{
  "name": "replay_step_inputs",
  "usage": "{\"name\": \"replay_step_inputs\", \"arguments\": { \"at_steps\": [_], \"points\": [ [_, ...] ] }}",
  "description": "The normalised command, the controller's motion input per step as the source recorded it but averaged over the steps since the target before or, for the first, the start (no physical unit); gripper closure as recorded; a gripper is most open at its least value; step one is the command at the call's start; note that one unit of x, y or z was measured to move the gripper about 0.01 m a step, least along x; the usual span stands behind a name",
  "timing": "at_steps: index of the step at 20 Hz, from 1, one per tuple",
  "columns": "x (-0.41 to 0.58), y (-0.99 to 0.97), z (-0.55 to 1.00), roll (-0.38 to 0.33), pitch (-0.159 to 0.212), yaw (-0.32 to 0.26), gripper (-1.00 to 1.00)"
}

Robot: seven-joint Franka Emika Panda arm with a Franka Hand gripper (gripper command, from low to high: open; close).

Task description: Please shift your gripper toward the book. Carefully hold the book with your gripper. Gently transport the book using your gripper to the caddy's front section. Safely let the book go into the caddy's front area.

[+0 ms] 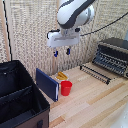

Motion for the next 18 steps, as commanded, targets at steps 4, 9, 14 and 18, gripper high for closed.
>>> {"name": "replay_step_inputs", "arguments": {
  "at_steps": [4,9,14,18],
  "points": [
    [-0.012,0.46,-0.01,-0.092,-0.010,0.043,-1.00],
    [0.000,0.61,0.00,-0.115,-0.014,0.046,-1.00],
    [0.066,0.58,0.00,-0.094,-0.006,0.064,-1.00],
    [0.182,0.36,-0.08,-0.053,-0.003,0.113,-1.00]
  ]
}}
